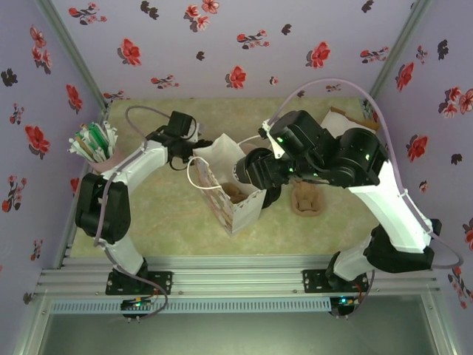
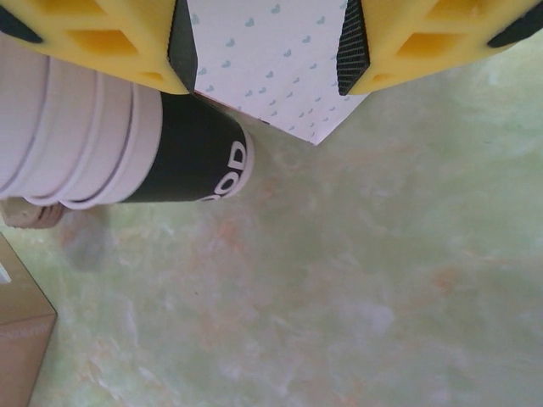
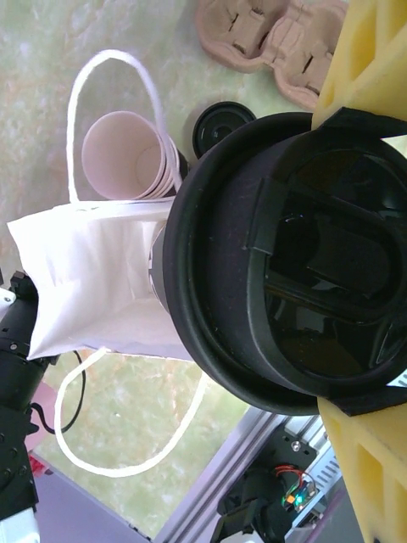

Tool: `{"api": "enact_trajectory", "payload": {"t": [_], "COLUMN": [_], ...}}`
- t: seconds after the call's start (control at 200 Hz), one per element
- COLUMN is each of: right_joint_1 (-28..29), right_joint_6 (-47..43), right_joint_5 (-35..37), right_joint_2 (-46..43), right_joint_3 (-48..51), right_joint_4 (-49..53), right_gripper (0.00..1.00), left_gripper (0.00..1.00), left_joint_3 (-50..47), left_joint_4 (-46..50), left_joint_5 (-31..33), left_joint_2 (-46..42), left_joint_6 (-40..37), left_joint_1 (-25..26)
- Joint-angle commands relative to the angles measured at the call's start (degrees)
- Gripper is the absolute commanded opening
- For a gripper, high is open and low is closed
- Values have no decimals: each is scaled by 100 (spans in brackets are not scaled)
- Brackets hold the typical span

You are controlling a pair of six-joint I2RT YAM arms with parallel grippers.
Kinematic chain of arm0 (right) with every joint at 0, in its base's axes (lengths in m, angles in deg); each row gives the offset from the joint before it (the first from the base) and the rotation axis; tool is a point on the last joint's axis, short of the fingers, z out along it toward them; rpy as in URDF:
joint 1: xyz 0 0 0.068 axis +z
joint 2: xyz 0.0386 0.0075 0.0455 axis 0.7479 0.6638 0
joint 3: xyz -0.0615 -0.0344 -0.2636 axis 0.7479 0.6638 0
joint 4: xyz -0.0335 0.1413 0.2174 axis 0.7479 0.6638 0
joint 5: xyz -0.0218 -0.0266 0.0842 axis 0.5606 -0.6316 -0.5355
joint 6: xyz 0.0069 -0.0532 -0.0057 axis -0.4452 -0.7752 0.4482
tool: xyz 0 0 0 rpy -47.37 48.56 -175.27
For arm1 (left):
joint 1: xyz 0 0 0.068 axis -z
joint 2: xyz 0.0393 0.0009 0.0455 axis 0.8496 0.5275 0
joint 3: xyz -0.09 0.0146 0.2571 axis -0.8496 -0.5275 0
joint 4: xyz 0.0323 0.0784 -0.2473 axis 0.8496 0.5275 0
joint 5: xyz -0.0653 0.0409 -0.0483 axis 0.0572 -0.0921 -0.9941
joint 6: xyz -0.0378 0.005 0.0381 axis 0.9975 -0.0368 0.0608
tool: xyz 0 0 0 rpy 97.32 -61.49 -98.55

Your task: Pack the takeout coffee

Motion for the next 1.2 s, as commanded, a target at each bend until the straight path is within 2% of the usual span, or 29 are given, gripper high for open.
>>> {"api": "enact_trajectory", "payload": {"t": [0.0,0.225,0.45,0.79,1.195], "right_joint_1": [-44,-39,-18,85,201], "right_joint_6": [-169,-209,-217,-193,-40], "right_joint_5": [97,-144,-200,-199,-73], "right_joint_2": [144,454,687,1153,1481], "right_joint_3": [-187,-308,-294,-505,-410], "right_joint_4": [213,407,823,1372,1603], "right_gripper": [70,69,68,68,67], "left_gripper": [49,49,50,58,81], "left_joint_3": [-106,-95,-350,-409,-777], "left_joint_4": [-217,-270,-414,-457,-481], "left_joint_5": [4,4,1,38,38], "left_joint_2": [-204,-179,-428,-547,-1159], "left_joint_6": [136,165,230,161,98], "left_joint_1": [139,415,458,415,62]}}
